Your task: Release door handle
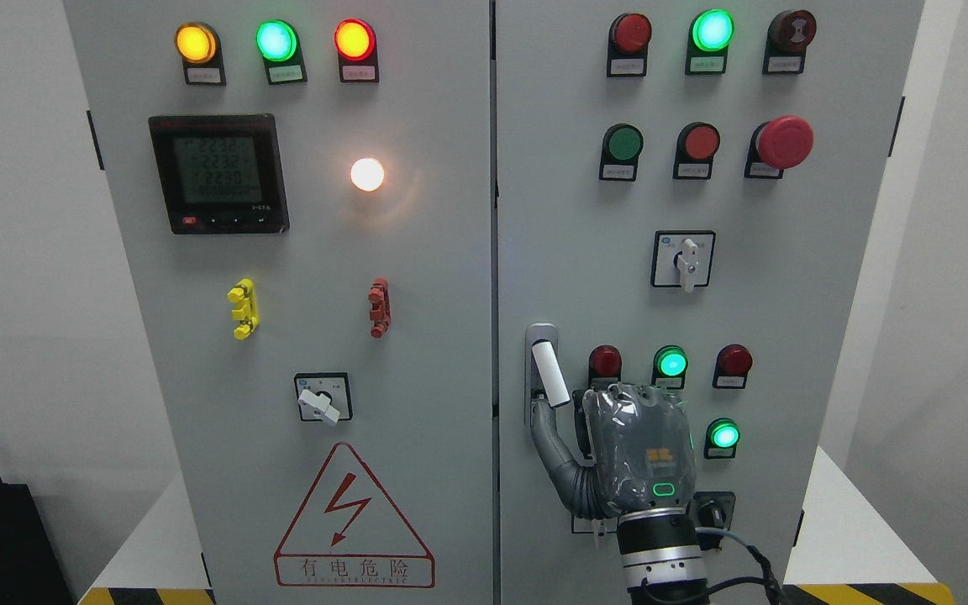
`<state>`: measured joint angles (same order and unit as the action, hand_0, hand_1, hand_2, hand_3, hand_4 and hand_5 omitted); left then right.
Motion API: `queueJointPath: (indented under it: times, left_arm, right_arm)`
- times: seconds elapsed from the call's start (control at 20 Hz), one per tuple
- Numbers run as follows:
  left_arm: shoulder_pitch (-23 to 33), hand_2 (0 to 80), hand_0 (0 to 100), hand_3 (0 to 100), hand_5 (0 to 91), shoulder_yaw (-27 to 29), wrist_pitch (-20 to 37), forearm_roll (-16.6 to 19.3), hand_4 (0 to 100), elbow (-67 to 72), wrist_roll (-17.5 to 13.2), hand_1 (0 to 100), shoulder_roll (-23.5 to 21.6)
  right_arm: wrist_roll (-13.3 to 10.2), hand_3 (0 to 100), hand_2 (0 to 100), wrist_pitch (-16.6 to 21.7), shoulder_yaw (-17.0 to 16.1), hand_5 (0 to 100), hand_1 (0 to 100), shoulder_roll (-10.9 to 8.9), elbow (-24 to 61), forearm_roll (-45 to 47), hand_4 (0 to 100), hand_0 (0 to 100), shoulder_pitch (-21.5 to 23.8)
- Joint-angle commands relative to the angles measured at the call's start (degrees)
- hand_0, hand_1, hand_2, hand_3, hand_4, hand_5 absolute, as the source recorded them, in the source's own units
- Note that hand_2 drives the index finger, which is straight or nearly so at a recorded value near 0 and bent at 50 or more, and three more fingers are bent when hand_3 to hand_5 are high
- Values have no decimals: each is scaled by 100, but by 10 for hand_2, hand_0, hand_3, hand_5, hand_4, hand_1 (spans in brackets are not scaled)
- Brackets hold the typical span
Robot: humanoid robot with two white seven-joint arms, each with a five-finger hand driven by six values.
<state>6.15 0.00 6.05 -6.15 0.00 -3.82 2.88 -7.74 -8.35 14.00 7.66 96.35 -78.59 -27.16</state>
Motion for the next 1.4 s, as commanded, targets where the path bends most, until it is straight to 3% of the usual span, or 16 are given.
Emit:
queueJointPath:
  times: [0.0, 1.35]
  left_arm:
    - [0, 0, 120, 0, 0, -79, 2, 0, 0, 114, -4, 389, 2]
    - [0, 0, 120, 0, 0, -79, 2, 0, 0, 114, -4, 389, 2]
  right_arm:
    - [0, 1000, 1000, 0, -12, 970, 155, -10, 7, 2, 1000, 648, 0]
    - [-8, 1000, 1000, 0, -144, 970, 164, -45, 130, 11, 1000, 658, 44]
